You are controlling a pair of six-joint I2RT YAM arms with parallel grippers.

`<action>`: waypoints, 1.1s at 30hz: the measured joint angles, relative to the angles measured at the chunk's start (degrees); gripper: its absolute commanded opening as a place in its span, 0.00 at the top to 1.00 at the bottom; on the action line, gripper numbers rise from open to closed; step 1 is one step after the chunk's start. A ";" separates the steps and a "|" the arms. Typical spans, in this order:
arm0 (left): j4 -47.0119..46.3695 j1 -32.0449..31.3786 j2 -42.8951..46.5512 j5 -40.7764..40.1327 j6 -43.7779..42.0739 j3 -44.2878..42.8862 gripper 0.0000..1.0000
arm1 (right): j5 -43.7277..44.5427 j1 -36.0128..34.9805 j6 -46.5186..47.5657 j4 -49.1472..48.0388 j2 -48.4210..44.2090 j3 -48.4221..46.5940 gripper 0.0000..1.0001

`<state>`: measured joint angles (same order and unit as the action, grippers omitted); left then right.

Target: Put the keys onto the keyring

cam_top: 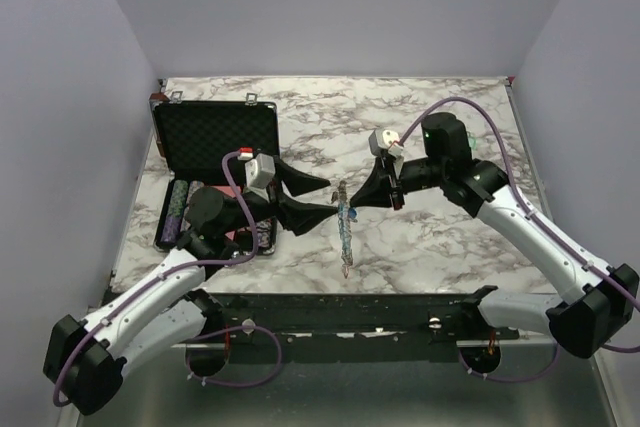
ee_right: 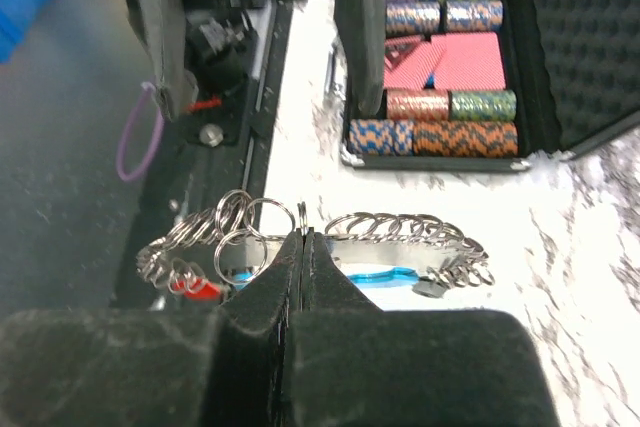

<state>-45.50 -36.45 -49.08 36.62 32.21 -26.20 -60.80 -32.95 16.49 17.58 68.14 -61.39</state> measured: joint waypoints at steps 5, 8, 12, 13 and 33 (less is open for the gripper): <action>24.83 0.00 -0.07 2.93 -15.04 -12.63 0.25 | 3.50 -0.04 15.37 16.48 2.69 -7.08 1.00; 34.88 -0.26 -2.27 3.96 -22.45 -16.68 0.31 | 5.99 -0.13 21.31 22.84 4.83 -10.25 1.00; 43.76 -1.53 -6.38 4.09 -30.16 -20.06 0.38 | 8.96 -0.44 26.75 28.57 7.28 -13.22 1.00; 44.83 -1.81 -7.19 4.07 -31.23 -20.70 0.39 | 9.42 -0.50 27.61 29.44 7.67 -13.64 1.00; 48.00 -9.05 -17.70 -0.96 -39.85 -25.81 0.94 | 11.54 -1.03 29.40 32.74 8.70 -14.43 1.00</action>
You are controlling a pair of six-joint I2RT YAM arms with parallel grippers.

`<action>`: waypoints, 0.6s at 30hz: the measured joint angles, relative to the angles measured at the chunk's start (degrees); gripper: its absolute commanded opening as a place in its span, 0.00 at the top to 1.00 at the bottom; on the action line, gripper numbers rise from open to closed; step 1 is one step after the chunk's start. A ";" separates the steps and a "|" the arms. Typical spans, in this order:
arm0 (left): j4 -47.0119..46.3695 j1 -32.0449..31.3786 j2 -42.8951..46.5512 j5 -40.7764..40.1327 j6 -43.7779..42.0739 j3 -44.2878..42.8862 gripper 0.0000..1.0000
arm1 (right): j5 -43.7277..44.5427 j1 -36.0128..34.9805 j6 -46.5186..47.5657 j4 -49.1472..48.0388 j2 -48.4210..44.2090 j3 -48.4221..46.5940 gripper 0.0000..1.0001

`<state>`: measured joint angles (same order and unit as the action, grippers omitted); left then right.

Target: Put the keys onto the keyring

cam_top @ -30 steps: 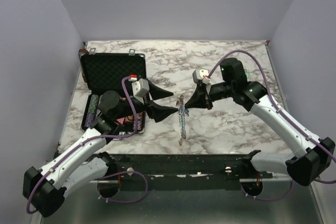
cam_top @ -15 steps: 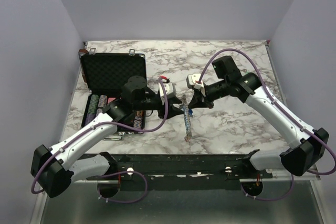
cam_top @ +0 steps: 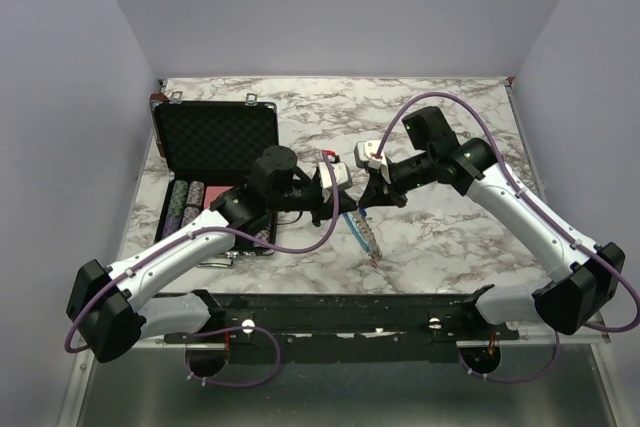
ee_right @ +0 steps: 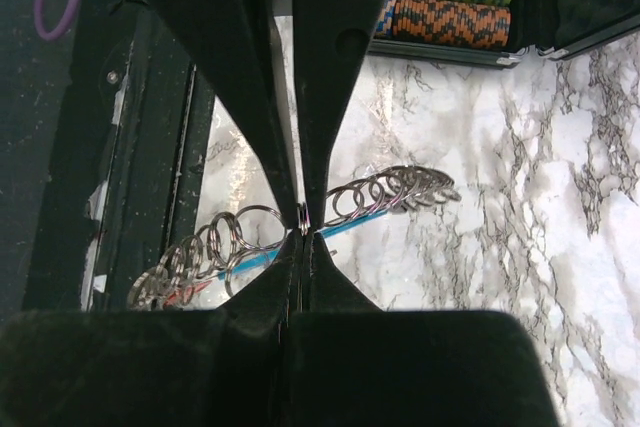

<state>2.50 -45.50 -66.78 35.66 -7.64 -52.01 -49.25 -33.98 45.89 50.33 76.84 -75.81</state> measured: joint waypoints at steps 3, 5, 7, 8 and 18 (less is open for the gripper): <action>0.20 -0.02 0.00 -0.59 -0.33 -0.02 1.00 | 0.02 0.00 -0.35 -0.02 0.04 0.00 1.00; 0.26 -0.11 0.00 -0.74 -0.52 -0.02 1.00 | 0.02 0.02 -0.46 -0.02 0.04 0.02 1.00; 0.33 -0.20 0.00 -0.92 -0.68 -0.04 1.00 | 0.02 0.02 -0.70 -0.02 0.04 0.00 0.95; 0.33 -0.24 0.00 -1.07 -0.68 -0.04 1.00 | 0.02 0.02 -0.90 -0.04 0.04 0.00 0.89; -9.07 1.14 7.39 -2.95 5.27 10.69 1.00 | -6.67 2.32 -15.89 -9.97 -2.69 4.20 0.63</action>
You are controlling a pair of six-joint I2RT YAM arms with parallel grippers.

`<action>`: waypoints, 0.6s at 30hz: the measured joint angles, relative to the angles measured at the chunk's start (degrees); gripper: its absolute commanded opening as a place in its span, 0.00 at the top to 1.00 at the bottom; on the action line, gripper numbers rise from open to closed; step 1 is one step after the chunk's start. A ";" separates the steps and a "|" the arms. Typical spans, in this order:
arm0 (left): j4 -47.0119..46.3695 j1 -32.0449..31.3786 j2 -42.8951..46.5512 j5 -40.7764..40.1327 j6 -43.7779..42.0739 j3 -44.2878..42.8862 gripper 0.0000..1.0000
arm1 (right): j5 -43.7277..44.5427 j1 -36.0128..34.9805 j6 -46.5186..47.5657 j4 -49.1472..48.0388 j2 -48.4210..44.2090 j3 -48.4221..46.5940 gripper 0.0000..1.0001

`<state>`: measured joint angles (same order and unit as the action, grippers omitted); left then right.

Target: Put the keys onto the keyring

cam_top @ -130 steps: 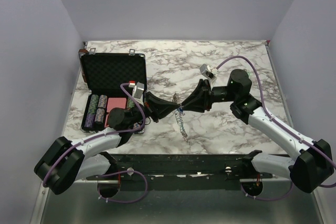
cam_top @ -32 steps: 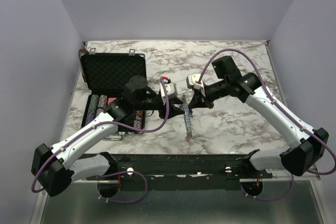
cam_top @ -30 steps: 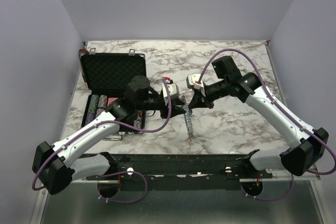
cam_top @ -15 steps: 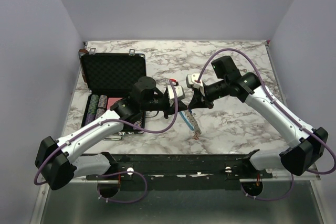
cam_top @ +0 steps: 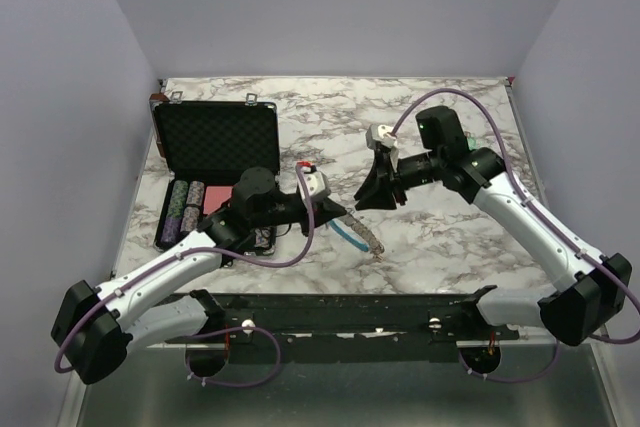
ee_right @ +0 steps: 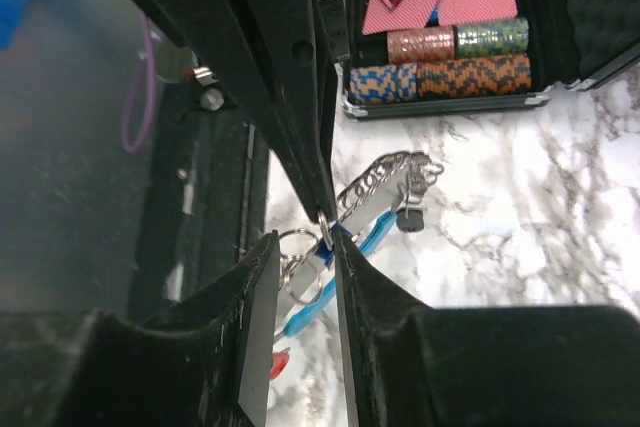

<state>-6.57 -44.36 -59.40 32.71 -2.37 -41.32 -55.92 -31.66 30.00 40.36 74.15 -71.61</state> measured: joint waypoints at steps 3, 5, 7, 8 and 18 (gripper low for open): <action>-6.67 1.16 2.38 0.96 4.61 4.90 1.00 | -5.40 1.90 -13.35 -11.13 -2.12 5.51 0.65; -11.87 1.95 3.87 1.73 8.13 8.20 1.00 | -8.46 2.58 -24.24 -20.70 -3.37 10.32 0.66; -16.06 2.32 4.68 2.34 11.02 10.51 1.00 | -10.62 2.58 -33.09 -29.20 -4.13 14.69 0.67; -17.84 2.38 4.96 2.49 11.96 11.34 1.00 | -11.50 2.58 -37.16 -32.96 -4.33 16.61 0.68; -32.44 3.04 5.70 3.87 19.65 14.71 1.00 | -13.44 2.58 -47.50 -45.53 -5.60 18.86 0.67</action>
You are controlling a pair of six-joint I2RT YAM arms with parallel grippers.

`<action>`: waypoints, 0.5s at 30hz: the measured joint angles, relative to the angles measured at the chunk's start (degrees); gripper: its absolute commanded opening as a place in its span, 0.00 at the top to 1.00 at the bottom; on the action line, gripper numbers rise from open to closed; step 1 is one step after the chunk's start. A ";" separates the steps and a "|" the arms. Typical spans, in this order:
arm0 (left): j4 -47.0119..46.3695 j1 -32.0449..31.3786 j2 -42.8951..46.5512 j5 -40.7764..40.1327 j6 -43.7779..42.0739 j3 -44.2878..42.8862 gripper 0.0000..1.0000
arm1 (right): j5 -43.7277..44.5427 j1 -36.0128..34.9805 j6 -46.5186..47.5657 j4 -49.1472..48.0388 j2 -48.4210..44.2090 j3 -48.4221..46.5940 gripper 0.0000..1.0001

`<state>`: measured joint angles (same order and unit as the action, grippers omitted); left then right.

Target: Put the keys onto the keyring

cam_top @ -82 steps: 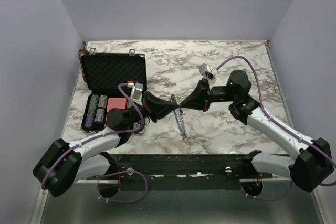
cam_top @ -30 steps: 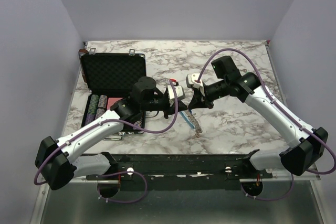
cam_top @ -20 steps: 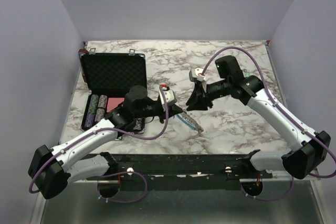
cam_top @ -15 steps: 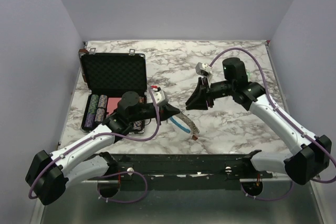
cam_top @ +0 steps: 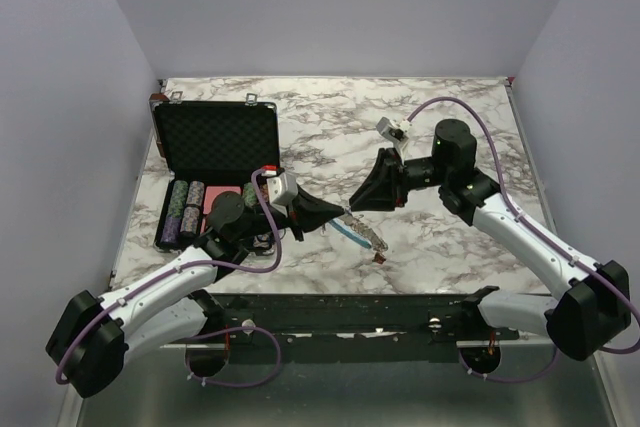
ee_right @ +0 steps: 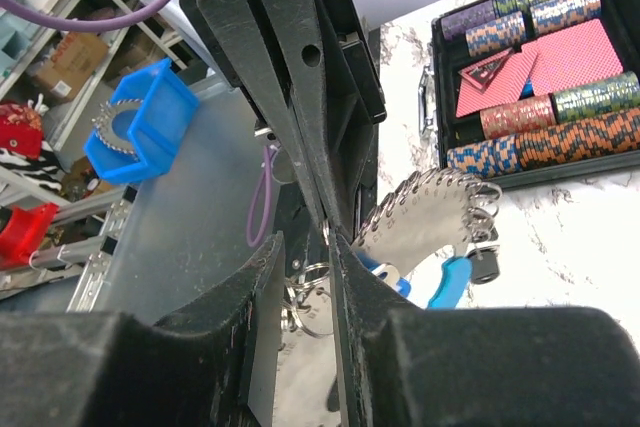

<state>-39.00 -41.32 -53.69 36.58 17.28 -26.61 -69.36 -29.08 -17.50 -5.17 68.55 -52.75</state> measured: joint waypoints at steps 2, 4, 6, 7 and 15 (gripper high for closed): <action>-2.38 0.02 -0.24 0.20 1.40 0.46 1.00 | -0.17 0.00 -0.04 -0.83 -0.02 0.00 0.67; -4.52 0.09 -0.55 0.24 2.75 1.01 1.00 | -0.33 0.02 0.02 -1.16 -0.02 0.00 0.67; -6.25 0.13 -0.83 0.24 3.76 1.53 1.00 | -0.57 0.02 0.66 -1.25 -0.07 0.00 0.67; -7.43 0.13 -1.07 0.26 4.46 1.81 1.00 | -0.63 0.02 1.14 -1.22 -0.09 0.04 0.67; -13.79 0.13 -2.86 0.15 8.55 2.34 1.00 | -2.16 0.07 4.28 -1.22 -0.33 1.55 0.76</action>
<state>-52.80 -41.19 -56.55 36.73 25.82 -24.27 -71.53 -29.02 -13.21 -6.39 68.23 -51.20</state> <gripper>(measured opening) 0.008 0.288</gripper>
